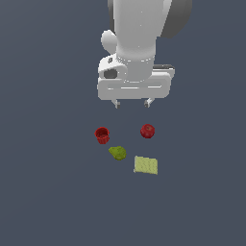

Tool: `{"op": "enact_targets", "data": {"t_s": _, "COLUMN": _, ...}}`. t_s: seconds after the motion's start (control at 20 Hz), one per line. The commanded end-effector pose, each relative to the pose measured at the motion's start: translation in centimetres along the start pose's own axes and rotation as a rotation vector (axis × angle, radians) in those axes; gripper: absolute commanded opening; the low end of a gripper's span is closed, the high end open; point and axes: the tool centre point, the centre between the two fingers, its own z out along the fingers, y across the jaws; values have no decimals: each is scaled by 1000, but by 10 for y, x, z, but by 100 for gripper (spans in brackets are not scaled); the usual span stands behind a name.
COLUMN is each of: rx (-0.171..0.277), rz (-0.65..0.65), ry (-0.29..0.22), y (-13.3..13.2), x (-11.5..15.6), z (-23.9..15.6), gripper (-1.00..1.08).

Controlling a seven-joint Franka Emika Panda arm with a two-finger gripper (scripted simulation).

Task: Pick up a designated object from a clutter of objects.

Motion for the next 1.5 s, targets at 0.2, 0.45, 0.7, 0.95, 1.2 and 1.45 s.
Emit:
{"op": "enact_targets", "data": {"t_s": 0.2, "rx": -9, "rz": -20, "ry": 6, "y": -5, "x": 3, "z": 1, "gripper": 100}}
{"op": "enact_targets", "data": {"t_s": 0.45, "rx": -23, "rz": -60, "ry": 15, "y": -16, "x": 9, "z": -1, "gripper": 100}}
{"op": "enact_targets", "data": {"t_s": 0.7, "rx": -21, "rz": -49, "ry": 14, "y": -13, "x": 9, "z": 3, "gripper": 100}}
{"op": "enact_targets", "data": {"t_s": 0.95, "rx": -17, "rz": -18, "ry": 14, "y": -2, "x": 9, "z": 20, "gripper": 100}}
{"op": "enact_targets", "data": {"t_s": 1.2, "rx": -10, "rz": 40, "ry": 12, "y": 18, "x": 7, "z": 50, "gripper": 100}}
{"op": "enact_targets", "data": {"t_s": 1.45, "rx": -4, "rz": 125, "ry": 10, "y": 47, "x": 0, "z": 93, "gripper": 100}}
